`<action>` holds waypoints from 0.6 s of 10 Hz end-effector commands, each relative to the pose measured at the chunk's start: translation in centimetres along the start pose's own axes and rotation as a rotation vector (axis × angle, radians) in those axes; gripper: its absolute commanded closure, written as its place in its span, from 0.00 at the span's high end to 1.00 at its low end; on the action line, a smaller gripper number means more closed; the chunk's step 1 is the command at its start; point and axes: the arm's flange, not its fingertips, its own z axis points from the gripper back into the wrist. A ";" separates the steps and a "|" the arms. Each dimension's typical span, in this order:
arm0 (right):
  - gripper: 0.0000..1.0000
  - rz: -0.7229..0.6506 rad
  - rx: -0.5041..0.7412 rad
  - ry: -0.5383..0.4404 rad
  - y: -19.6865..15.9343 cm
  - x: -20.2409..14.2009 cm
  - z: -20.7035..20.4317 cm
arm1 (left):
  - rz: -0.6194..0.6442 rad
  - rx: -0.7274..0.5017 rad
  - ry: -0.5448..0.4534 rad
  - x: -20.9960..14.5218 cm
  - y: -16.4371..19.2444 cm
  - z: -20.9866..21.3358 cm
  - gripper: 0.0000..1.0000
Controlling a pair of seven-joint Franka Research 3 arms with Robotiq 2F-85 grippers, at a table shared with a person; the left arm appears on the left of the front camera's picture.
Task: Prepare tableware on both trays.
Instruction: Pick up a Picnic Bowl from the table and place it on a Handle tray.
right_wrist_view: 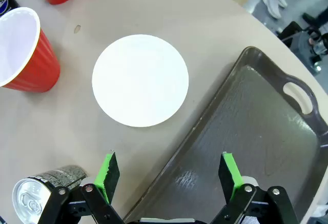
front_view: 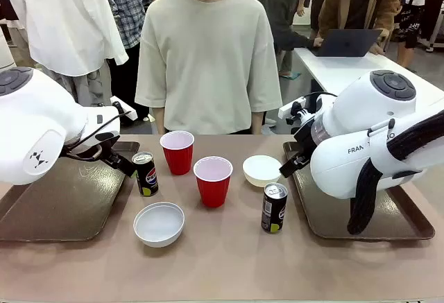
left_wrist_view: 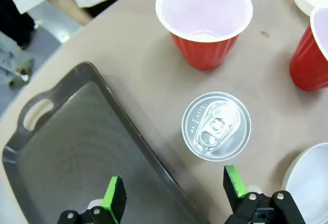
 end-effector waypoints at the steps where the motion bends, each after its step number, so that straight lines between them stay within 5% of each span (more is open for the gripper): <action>1: 1.00 0.000 0.000 0.000 0.0 0.0 0.0 | 0.000 0.000 0.000 0.0 0.0 0.0 1.00; 6: 1.00 0.000 0.000 0.000 0.0 0.0 0.0 | 0.000 0.000 0.000 0.0 0.0 0.0 1.00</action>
